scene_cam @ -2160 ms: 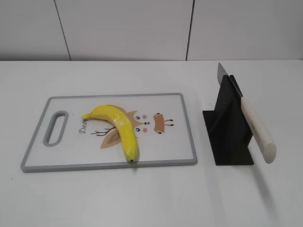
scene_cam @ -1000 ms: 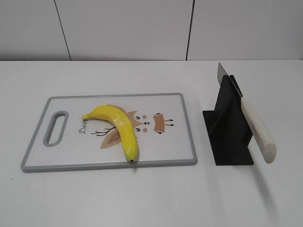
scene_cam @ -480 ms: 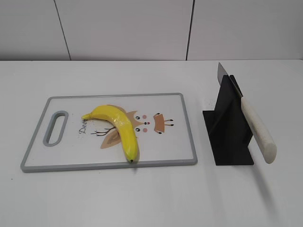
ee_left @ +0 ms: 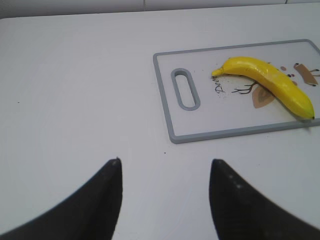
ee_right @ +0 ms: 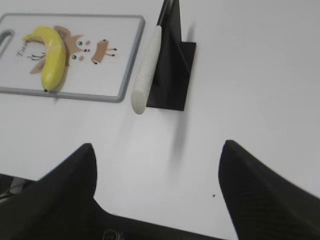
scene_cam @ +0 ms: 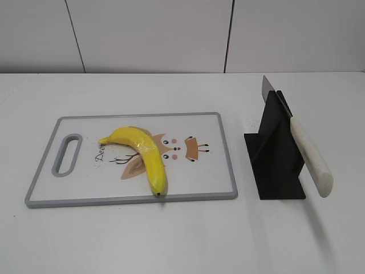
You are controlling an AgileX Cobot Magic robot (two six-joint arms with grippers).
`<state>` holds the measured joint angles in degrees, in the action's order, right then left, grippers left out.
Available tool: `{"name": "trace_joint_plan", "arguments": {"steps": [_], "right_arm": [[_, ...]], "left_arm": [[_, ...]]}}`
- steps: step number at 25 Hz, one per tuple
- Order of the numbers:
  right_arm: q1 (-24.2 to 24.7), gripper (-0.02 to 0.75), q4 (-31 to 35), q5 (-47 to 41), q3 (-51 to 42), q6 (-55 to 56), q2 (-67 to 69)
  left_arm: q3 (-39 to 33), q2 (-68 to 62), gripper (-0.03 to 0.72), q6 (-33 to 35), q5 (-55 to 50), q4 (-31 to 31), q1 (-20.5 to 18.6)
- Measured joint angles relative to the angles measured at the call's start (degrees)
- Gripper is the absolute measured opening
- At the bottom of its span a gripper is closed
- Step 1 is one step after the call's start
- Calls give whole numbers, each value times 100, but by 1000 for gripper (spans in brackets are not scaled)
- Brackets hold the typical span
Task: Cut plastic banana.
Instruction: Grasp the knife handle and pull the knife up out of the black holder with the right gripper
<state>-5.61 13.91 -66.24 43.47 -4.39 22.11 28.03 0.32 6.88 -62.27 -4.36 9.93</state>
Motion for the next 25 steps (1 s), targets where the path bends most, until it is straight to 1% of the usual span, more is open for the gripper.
{"name": "trace_joint_plan", "arguments": {"steps": [4,8,11,13,17,22,25], "right_arm": [[0,580,-154,-299,665,27,1072],[-67,580,-183,-333,907,386,2016],[-440,580,-282,-334,913,540,2708],[-807,580,-410,-334,947,630,3180],[-1372,580,-552,-334,1281,891,3956],[-1742,580,-765,-329,1862,1294,4799],[-1794,558,-891,-324,2091,1480,5400]], "left_arm": [[0,0,520,3,0,0,0],[0,0,510,-7,0,0,0],[0,0,505,0,0,0,0],[0,0,504,-10,0,0,0],[0,0,504,-7,0,0,0],[0,0,504,3,0,0,0],[0,0,504,-4,0,0,0]]}}
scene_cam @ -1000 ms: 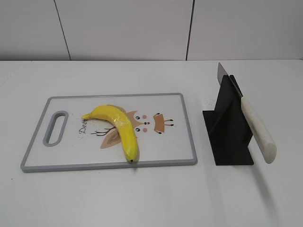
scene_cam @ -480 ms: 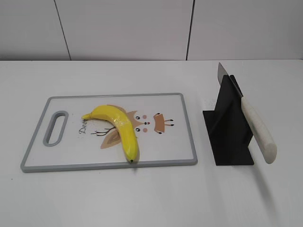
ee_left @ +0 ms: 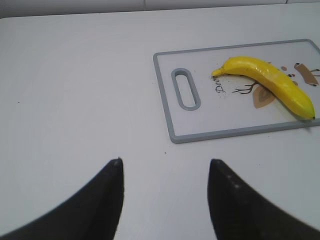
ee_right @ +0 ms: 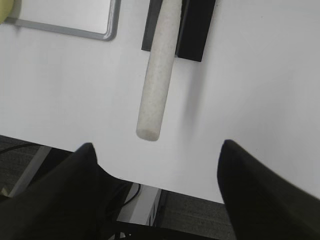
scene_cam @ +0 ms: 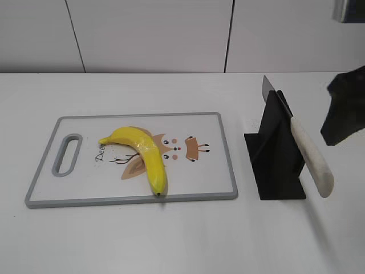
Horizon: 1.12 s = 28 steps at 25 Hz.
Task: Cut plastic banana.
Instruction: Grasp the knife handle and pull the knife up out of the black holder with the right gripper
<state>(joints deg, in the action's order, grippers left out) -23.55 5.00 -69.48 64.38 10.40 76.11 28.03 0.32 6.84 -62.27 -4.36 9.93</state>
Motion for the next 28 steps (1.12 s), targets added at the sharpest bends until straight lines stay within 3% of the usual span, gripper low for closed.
{"name": "trace_joint_plan", "arguments": {"steps": [9,18,21,24,28], "right_arm": [[-7,517,-31,0,188,378,1516],[-11,491,207,0,194,714,2203],[-11,380,294,6,194,810,2270],[-11,160,290,-2,189,858,2270],[-11,167,329,-6,189,945,2271]], "left_arm": [[0,0,498,-5,0,0,0],[0,0,494,0,0,0,0],[0,0,493,6,0,0,0],[0,0,493,-4,0,0,0],[0,0,493,3,0,0,0]]}}
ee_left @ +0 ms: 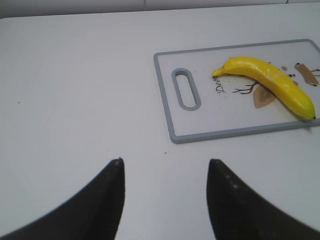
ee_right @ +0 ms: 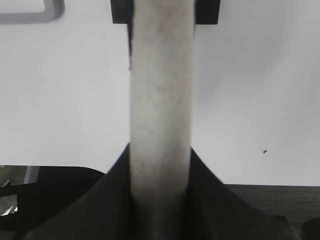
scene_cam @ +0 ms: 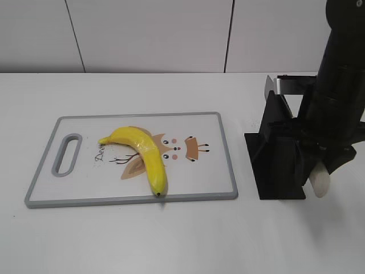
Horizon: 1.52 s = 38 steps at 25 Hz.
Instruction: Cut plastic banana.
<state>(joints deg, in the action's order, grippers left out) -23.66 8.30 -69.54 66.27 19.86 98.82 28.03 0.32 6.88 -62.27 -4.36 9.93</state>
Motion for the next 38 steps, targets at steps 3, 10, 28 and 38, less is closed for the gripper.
{"name": "trace_joint_plan", "arguments": {"steps": [3,10,28,38], "right_arm": [[0,167,27,5,0,13,0],[0,167,96,-1,0,41,-396],[0,167,-105,-41,586,121,-1811],[0,167,-203,-55,949,-1857,-1805]], "left_arm": [[0,0,493,3,0,0,0],[0,0,487,-9,0,0,0],[0,0,481,-10,0,0,0],[299,-506,479,144,67,31,0]]}}
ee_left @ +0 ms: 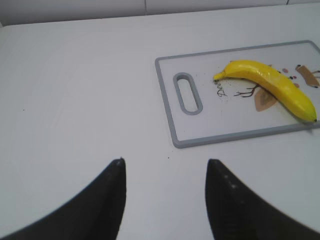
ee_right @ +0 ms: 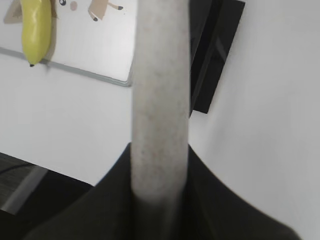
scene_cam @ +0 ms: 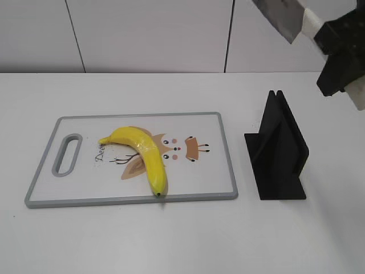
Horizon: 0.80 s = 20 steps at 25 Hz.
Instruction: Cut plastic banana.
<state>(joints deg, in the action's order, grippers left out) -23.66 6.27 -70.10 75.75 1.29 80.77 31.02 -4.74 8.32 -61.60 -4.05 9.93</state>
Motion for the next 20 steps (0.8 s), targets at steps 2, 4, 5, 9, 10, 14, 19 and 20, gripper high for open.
{"name": "trace_joint_plan", "arguments": {"steps": [2,4,5,9,10,14,19,20], "right_arm": [[0,167,-37,-13,50,-355,107],[0,167,-43,-16,129,-630,273],[-3,167,-49,-16,180,-795,379],[-7,167,-55,-26,455,-1385,803],[-7,167,-55,-26,520,-1536,909],[-7,167,-49,-26,857,-2314,1262],[-7,167,-34,-26,1396,-3127,1702],[-7,167,-9,-26,1483,-3264,1781]], "left_arm": [[133,-471,479,178,29,-58,0],[303,-964,479,411,123,-164,0],[399,-1244,479,562,229,-222,0],[842,-2316,487,957,642,-506,0],[996,-2589,500,1078,732,-556,0],[1731,-3667,556,1800,926,-734,0],[3006,-5024,572,2813,680,-929,5],[3253,-5315,571,2954,598,-975,12]]}}
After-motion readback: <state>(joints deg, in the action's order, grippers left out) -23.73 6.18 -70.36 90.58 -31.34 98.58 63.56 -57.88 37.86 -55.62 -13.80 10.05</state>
